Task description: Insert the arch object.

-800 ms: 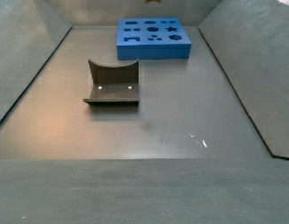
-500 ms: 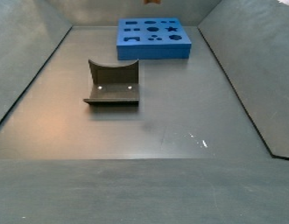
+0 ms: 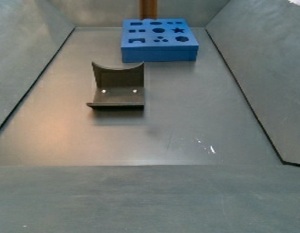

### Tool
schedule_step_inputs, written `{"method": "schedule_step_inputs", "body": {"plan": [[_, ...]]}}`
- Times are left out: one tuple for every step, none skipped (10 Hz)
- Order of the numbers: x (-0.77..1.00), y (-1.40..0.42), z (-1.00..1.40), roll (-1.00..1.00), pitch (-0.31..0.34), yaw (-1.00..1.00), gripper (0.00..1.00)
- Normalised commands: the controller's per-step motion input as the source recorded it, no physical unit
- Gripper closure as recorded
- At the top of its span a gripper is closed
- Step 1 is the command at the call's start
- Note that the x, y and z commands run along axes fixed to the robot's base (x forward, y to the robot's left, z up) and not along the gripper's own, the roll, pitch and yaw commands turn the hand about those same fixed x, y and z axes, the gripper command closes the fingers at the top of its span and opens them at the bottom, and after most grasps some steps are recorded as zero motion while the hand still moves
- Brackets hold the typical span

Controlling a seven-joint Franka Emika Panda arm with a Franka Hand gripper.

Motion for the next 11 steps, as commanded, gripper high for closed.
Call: {"method": "schedule_step_inputs", "body": {"plan": [[0.45,0.0,-0.31,0.26,0.0,0.45,1.0],[0.49,-0.1,-0.35,0.35,0.0,0.38,1.0],[0.59,-0.25,-0.4,0.41,0.013,0.25,1.0],[0.48,-0.39,-0.35,0.41,0.027,0.0,1.0],[0.56,-0.43,-0.31,0.38,0.039,-0.07,1.0],[0.62,-0.27,-0.25,0.31,0.077,-0.17,1.0],[0.39,-0.08,-0.16,0.09,0.083,-0.34,1.0],[0.09,0.0,-0.03,0.0,0.124,-0.08,1.0],[0.05,0.07,-0.14,0.07,0.026,0.0,1.0],[0.03,0.05,-0.34,0.16,0.0,-0.09,1.0],[0.0,0.1,-0.25,0.14,0.0,-0.4,1.0]]}}
